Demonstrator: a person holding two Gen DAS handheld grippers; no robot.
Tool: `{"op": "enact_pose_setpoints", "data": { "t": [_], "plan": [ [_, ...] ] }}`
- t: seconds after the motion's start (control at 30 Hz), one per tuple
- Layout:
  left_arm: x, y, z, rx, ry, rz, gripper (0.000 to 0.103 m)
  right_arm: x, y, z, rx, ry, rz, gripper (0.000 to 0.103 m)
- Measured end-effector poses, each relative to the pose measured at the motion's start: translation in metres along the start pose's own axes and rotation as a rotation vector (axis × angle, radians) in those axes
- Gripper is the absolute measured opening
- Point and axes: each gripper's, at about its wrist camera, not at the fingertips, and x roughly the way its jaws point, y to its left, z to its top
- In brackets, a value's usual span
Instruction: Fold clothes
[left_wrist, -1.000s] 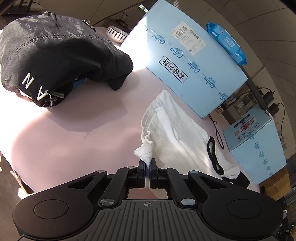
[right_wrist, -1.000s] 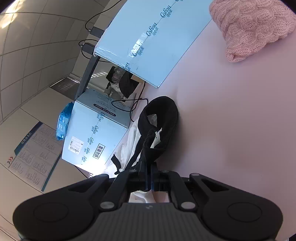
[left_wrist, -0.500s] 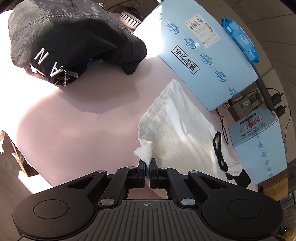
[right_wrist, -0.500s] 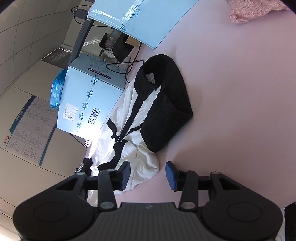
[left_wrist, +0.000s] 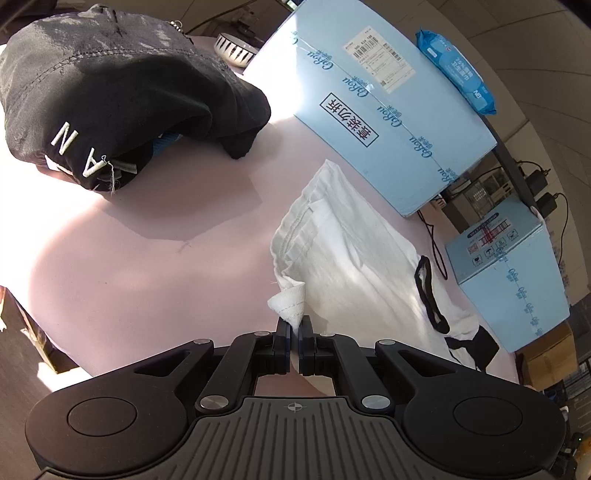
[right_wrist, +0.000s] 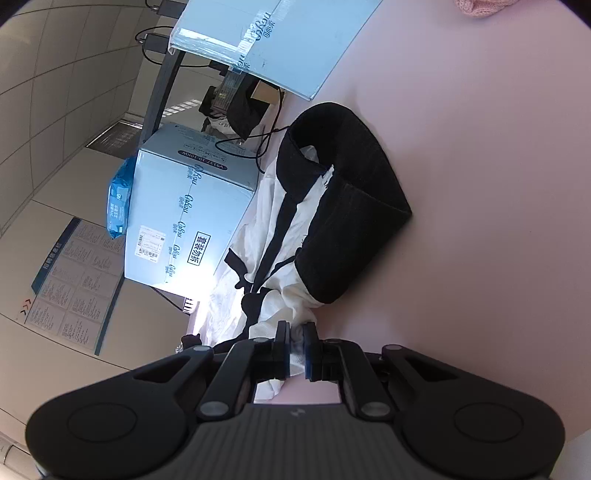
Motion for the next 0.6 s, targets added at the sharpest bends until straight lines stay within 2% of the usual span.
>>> {"op": "enact_pose_setpoints", "data": {
  "t": [0.17,0.4,0.6],
  "plan": [
    [-0.011,-0.010,0.000,0.040,-0.030,-0.031,0.003,-0.011,0.009,0.001,-0.097,-0.023,0.085,0.007],
    [-0.034,0.000,-0.001,-0.048,0.002,-0.056,0.003,-0.036,0.012,0.000,-0.137,-0.013,0.157,0.007],
    [-0.028,-0.003,0.011,-0.081,0.013,-0.063,0.003,-0.035,0.019,0.012,-0.161,-0.016,0.174,0.007]
  ]
}}
